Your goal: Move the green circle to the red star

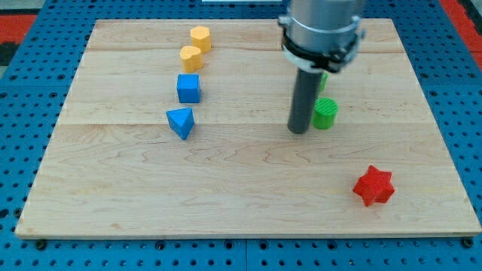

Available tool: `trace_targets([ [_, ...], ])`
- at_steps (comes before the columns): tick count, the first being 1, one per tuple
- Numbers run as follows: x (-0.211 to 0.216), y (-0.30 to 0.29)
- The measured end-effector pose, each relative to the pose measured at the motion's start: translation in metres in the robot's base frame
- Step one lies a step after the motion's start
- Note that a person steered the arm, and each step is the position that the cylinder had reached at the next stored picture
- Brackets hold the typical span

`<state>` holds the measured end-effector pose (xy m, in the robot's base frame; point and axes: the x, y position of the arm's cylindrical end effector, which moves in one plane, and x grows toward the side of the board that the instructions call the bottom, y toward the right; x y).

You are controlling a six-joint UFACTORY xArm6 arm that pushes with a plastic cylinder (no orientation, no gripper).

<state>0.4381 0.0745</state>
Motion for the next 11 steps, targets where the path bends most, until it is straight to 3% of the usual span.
trace_targets([
  [1,-0.038,0.001],
  [2,-0.043,0.041],
  [4,-0.016,0.052],
  [6,-0.012,0.012],
  [8,0.011,0.054],
  [11,0.030,0.072],
])
